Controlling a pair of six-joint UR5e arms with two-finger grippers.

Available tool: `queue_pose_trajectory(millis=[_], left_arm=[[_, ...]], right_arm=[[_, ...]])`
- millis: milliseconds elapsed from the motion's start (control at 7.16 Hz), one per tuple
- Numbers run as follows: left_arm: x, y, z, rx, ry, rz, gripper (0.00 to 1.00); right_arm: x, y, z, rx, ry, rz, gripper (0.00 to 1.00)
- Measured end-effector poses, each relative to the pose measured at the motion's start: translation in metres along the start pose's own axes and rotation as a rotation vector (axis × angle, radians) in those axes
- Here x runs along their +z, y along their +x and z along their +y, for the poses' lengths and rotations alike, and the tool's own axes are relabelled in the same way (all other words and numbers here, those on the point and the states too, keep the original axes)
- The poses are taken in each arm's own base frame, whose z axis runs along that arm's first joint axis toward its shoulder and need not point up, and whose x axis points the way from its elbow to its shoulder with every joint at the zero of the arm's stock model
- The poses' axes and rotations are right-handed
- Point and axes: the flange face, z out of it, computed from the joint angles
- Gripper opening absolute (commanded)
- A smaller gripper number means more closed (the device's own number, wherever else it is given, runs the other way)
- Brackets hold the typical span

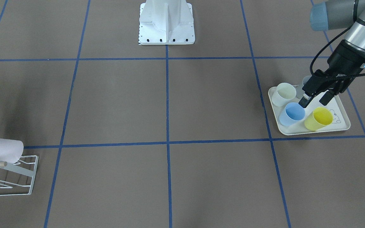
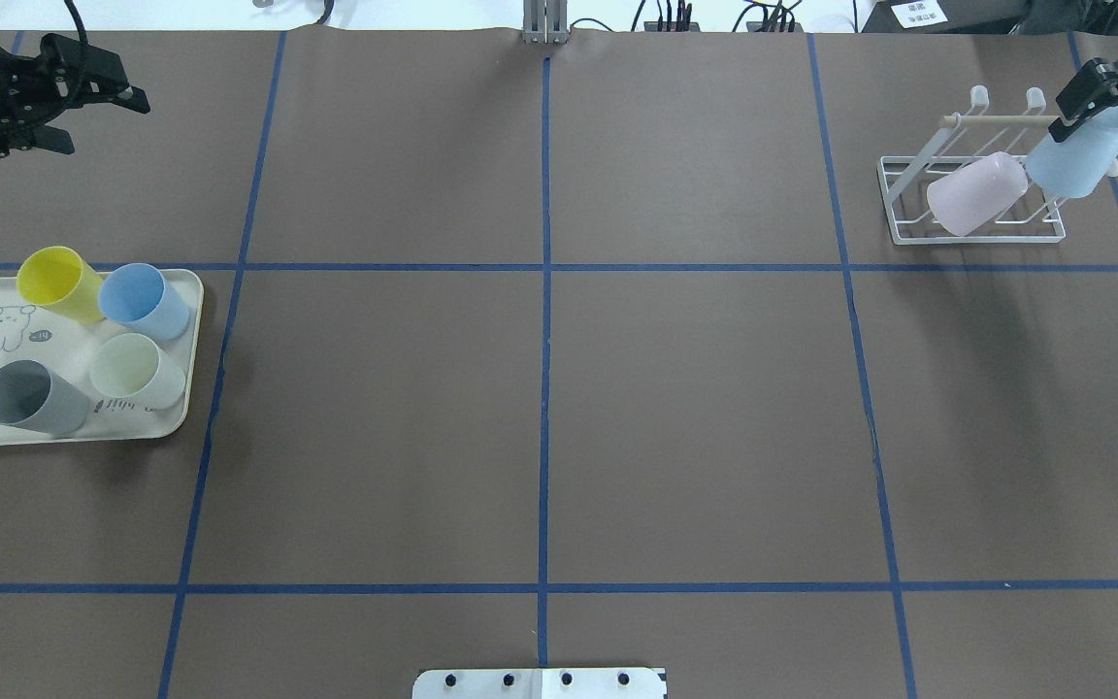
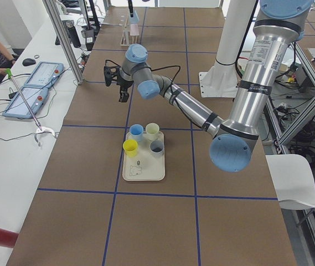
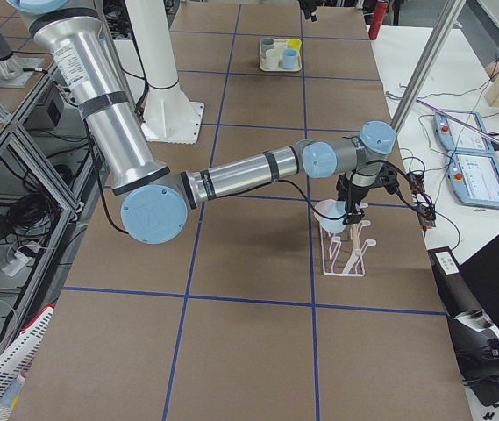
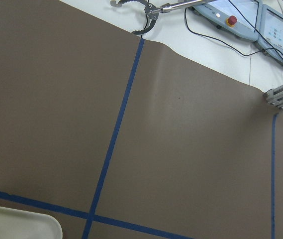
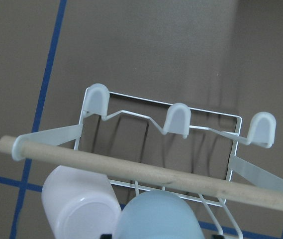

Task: Transfer IKEA cup to right arm and place on rack

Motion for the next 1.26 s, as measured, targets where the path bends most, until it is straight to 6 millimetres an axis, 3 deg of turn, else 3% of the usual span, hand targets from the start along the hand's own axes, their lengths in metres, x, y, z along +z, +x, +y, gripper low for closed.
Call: queue_pose_trajectory(millis=[838,978,1258], left_arm=[[-0.003,0.002,0.002,0.002,-0.001,0.006,1.0],[-0.003,0.002,0.002,0.002,-0.001,0.007,1.0],[-0.004,0.003,0.002,0.002,-0.001,0.008,1.0]], right_arm=[[0.016,-0.006,-0.005,-0.007,-0.02,0.019,0.29],[0.021,-0.005,-0.008,-0.011,-0.017,0.018,0.35],[0.029,-0.003,-0.012,-0.015,-0.01,0.015,0.91]])
